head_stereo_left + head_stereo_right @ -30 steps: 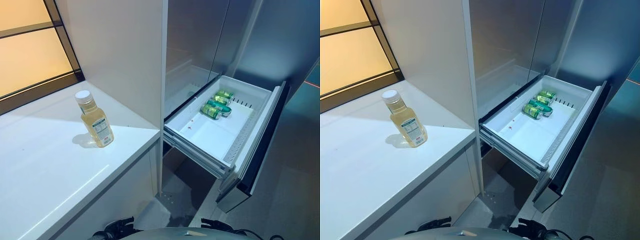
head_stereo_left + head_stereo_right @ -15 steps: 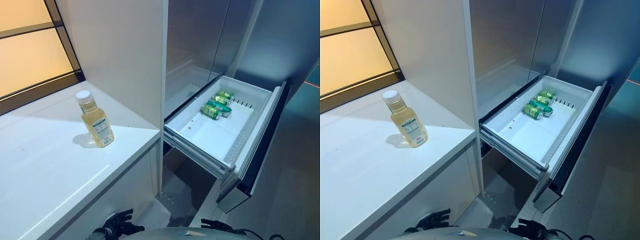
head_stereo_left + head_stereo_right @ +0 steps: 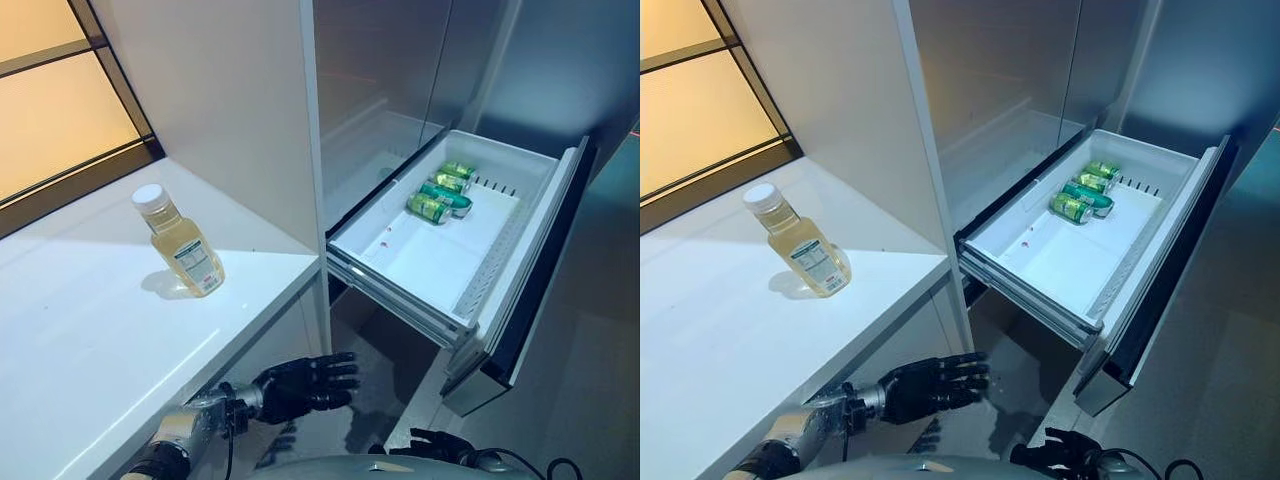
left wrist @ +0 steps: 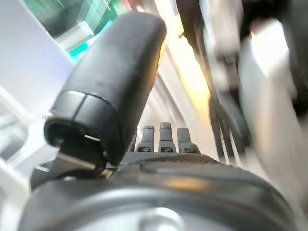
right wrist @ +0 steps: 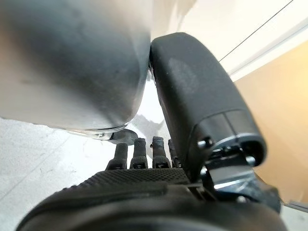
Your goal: Put drinks into fridge and close the fridge
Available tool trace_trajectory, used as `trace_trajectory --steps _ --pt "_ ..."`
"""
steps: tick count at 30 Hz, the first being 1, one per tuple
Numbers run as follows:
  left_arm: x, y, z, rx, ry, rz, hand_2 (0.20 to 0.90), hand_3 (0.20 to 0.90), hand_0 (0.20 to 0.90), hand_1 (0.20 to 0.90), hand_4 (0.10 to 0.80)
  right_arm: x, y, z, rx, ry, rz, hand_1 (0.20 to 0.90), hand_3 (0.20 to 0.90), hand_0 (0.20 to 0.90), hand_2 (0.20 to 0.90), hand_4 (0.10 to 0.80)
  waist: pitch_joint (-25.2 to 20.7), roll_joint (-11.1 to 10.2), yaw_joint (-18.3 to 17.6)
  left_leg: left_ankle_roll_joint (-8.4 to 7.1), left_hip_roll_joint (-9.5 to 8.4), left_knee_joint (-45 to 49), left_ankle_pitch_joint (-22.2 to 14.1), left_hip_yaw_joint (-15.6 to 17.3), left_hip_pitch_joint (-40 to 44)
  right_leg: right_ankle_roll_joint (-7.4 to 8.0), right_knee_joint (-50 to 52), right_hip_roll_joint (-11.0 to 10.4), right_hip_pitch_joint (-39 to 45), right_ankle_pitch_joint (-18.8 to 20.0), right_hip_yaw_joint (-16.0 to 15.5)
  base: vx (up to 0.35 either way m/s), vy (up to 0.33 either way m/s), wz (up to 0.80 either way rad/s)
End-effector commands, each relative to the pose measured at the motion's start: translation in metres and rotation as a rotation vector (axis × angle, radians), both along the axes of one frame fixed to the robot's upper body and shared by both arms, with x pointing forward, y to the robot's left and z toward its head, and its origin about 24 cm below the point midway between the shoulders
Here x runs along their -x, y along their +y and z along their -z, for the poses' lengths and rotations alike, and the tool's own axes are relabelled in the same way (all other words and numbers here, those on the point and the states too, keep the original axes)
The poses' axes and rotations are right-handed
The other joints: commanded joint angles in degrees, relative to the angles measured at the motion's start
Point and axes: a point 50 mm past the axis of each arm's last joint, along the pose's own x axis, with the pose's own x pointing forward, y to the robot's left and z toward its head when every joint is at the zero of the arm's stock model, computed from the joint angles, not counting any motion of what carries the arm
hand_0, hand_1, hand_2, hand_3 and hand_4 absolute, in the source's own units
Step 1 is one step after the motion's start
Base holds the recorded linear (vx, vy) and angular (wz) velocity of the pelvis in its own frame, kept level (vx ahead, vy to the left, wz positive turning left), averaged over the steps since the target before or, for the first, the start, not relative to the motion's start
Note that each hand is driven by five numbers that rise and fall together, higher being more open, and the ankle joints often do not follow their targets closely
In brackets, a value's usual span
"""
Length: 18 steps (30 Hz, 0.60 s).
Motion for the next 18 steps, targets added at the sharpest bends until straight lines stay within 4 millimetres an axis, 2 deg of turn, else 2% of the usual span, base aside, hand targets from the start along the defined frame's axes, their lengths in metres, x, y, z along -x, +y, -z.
trace_trajectory --steps 1,3,4,5,8,9,11,14,18 --pt "-0.048 -0.022 -0.113 0.668 -0.329 -0.035 0.900 0.900 0.900 0.900 0.800 -0.001 -0.004 0.000 0.032 -0.011 -0.032 0.900 0.900 0.900 0.900 0.800 -1.0 -0.7 -0.4 0.91 -1.68 0.3 -1.6 3.3 -2.6 4.44 0.5 -1.7 3.9 -3.4 -1.5 0.040 -0.027 0.01" --pt "-0.050 -0.028 -0.132 0.788 -0.390 -0.043 0.900 0.900 0.900 0.900 0.800 0.000 0.000 0.001 0.027 -0.005 -0.034 0.900 0.900 0.900 0.900 0.800 -1.0 -1.0 -0.3 0.91 -1.63 0.3 -1.8 3.2 -2.5 4.35 0.5 -1.7 4.0 -3.4 -1.5 0.037 -0.040 0.01" --pt "-0.051 -0.033 -0.157 0.891 -0.469 -0.066 0.900 0.900 0.900 0.900 0.800 0.001 0.007 0.003 0.021 0.002 -0.038 0.900 0.900 0.900 0.900 0.800 -1.1 -1.3 -0.2 0.91 -1.61 0.3 -1.9 3.0 -2.4 4.24 0.5 -1.7 4.2 -3.5 -1.5 0.031 -0.040 0.02" --pt "-0.051 -0.033 -0.159 0.896 -0.482 -0.070 0.900 0.900 0.900 0.900 0.800 0.001 0.007 0.003 0.020 0.003 -0.038 0.900 0.900 0.900 0.900 0.800 -1.0 -1.4 -0.2 0.92 -1.62 0.3 -2.0 3.0 -2.3 4.23 0.5 -1.7 4.3 -3.5 -1.5 0.031 -0.042 0.03" --pt "-0.057 -0.024 -0.192 0.900 -0.679 -0.218 0.900 0.900 0.900 0.900 0.800 0.002 0.016 0.005 0.016 0.008 -0.050 0.900 0.900 0.900 0.900 0.800 -1.0 -1.8 0.0 1.00 -1.66 0.3 -2.0 2.4 -2.1 4.06 0.5 -1.7 4.7 -3.6 -1.8 0.013 -0.020 0.02" --pt "-0.059 -0.018 -0.198 0.856 -0.765 -0.281 0.900 0.900 0.900 0.900 0.800 0.002 0.018 0.006 0.014 0.007 -0.049 0.900 0.900 0.900 0.900 0.800 -1.0 -1.9 0.1 1.02 -1.67 0.3 -2.1 2.3 -2.1 4.04 0.5 -1.7 4.7 -3.6 -1.9 0.015 -0.028 0.05" --pt "-0.061 0.011 -0.222 0.633 -1.091 -0.493 0.900 0.900 0.900 0.900 0.800 0.006 0.023 0.007 0.011 0.002 -0.044 0.900 0.900 0.900 0.900 0.800 -0.9 -2.1 0.5 1.19 -1.76 0.3 -2.1 1.5 -1.8 3.92 0.6 -1.7 5.2 -4.0 -2.3 0.015 -0.019 0.10" --pt "-0.052 0.039 -0.253 0.422 -1.414 -0.690 0.900 0.900 0.900 0.900 0.800 0.015 0.027 0.009 0.012 0.008 -0.048 0.900 0.900 0.900 0.900 0.800 -1.4 -2.4 1.3 1.26 -1.97 0.3 -2.1 0.4 -1.8 3.86 0.6 -1.6 5.8 -4.7 -3.0 0.021 -0.007 0.15" --pt "-0.034 0.058 -0.283 0.225 -1.716 -0.855 0.900 0.900 0.900 0.900 0.800 0.019 0.031 0.010 0.006 0.016 -0.064 0.900 0.900 0.900 0.900 0.800 -2.0 -2.8 2.6 1.01 -2.05 0.3 -1.9 -1.1 -2.1 3.52 0.9 -1.5 6.2 -5.5 -3.9 0.023 -0.009 0.20"
